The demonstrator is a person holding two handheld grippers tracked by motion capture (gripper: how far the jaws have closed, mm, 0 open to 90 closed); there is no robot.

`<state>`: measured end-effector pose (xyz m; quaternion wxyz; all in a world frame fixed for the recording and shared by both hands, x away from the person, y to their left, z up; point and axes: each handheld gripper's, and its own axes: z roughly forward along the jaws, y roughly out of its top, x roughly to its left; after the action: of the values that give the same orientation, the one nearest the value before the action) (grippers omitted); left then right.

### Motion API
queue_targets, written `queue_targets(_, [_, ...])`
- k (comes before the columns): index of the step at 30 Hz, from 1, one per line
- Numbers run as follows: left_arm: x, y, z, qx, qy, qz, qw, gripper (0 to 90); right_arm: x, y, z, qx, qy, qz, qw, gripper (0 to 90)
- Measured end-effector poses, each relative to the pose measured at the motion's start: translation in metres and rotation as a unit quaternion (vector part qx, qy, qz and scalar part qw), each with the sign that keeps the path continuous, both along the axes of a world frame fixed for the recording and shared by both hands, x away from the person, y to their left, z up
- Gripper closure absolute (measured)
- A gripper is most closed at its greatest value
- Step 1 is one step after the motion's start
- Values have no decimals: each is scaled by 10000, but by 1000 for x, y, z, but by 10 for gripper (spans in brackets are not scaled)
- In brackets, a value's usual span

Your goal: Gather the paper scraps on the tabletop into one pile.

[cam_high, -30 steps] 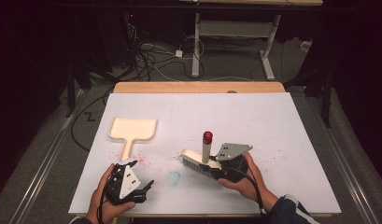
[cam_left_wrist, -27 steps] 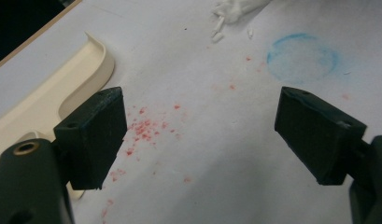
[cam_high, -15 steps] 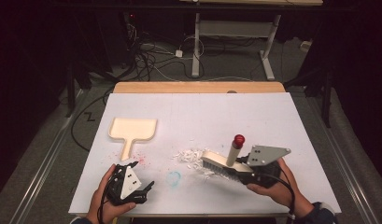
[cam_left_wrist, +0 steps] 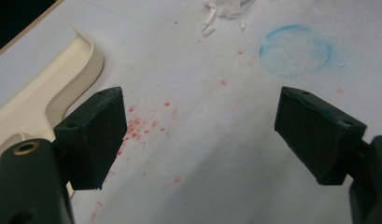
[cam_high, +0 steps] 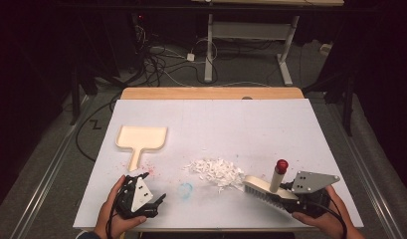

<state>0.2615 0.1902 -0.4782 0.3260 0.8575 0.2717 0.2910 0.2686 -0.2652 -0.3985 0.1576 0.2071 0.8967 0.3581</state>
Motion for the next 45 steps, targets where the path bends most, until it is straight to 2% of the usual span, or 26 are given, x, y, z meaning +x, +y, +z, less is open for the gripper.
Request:
queue_targets(2, [0,0,0,17,2,-17,10000,161,2,-1,-2,-121,38,-4,9999,678])
queue_targets(6, [1,0,-1,-3,25,-23,10000,161,8,4,-6,-48,101,8,9999,678])
queue_targets(10, [1,-2,-2,3,54,-61,10000,161,16,20,-9,-126,-46,90,9999,678])
queue_targets(12, [1,-4,-2,30,60,-85,9999,161,23,31,-11,-134,-44,162,9998,678])
queue_targets(18, [2,-3,-2,14,62,-91,9999,161,37,62,-14,95,-208,275,9994,678])
queue_targets(20, [1,-2,-2,21,63,-94,9999,161,39,70,-13,86,-220,346,9991,678])
queue_targets(25, [-1,1,-1,-19,29,-49,10000,161,36,68,-2,302,-330,323,9985,677])
queue_targets(32, [-1,1,0,-25,-11,-35,10000,161,33,35,17,600,-468,-125,9970,678])
queue_targets(36, [0,-1,-1,24,13,-76,10000,161,36,11,21,575,-661,-734,9934,678])
queue_targets(39, [1,-2,-1,53,17,-95,9999,163,42,-1,12,361,-846,-1208,9884,678])
queue_targets(42, [1,-3,-1,70,4,-111,9999,163,53,-6,-1,235,-728,-1512,9855,678])
queue_targets(45, [1,-3,-1,62,13,-93,9999,163,62,-4,-12,73,-781,-1856,9795,678])
